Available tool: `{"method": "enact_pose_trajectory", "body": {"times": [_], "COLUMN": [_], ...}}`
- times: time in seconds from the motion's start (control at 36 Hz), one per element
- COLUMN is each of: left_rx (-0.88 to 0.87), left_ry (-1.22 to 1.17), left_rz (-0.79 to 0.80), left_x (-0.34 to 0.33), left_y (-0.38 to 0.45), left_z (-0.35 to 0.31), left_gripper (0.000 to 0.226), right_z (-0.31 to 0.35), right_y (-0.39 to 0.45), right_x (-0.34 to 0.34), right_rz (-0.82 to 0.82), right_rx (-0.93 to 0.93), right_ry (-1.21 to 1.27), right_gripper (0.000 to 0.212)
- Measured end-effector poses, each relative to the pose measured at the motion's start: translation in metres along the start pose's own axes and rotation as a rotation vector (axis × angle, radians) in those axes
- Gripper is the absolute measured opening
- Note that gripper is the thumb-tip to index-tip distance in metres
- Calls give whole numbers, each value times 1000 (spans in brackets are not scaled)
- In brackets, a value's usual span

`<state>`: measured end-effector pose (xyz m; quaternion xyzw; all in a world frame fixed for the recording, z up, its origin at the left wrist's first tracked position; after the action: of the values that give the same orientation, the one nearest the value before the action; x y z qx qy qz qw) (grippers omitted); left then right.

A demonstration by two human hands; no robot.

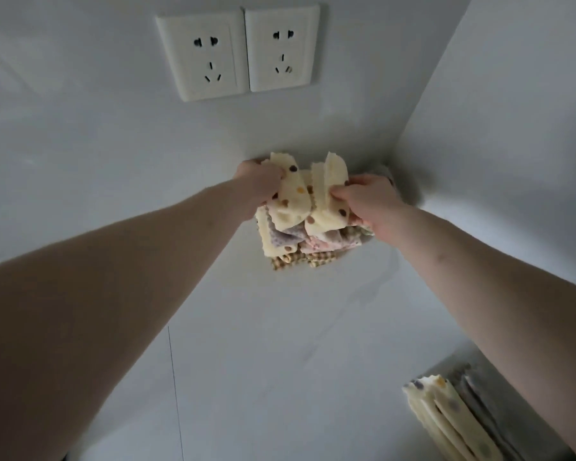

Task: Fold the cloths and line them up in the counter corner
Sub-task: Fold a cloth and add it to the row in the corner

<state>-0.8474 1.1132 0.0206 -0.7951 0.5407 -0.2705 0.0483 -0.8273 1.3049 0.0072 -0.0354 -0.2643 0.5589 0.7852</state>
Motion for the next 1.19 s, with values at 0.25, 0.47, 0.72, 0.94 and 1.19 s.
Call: {"method": "enact_pose_trajectory", "body": {"times": [0.25, 0.47, 0.72, 0.94, 1.19], "left_rx": [82, 55, -600, -297, -137], "left_ry": [138, 139, 359, 365, 569], "left_rz": [-109, -118, -287, 292, 550], "left_x": [-12, -3, 17, -35, -94], "left_y": [8, 5, -64, -168, -248], "left_z": [29, 27, 21, 93, 151], "left_gripper": [72, 75, 47, 34, 70], "right_z": [-13, -9, -22, -131, -219], "right_y": [12, 3, -44, -89, -150], "right_x": [-16, -6, 41, 132, 202], "right_rz": [-116, -239, -262, -352, -326], "right_rx": [501, 563, 481, 292, -31], "right_ry": [-639, -659, -485, -583, -680], "right_gripper": [19, 31, 28, 11, 24]}}
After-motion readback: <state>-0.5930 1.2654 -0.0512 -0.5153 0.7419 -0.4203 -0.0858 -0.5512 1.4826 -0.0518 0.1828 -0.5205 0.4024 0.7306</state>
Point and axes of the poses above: each hand's wrist, its own y-axis towards the middle knuckle, its own x-axis out of the back of the hand, z = x × y, the point moved 2 cm from there along y, towards the middle knuckle, and after that the axes turned 14 degrees about -z, right-handed, at the moved point
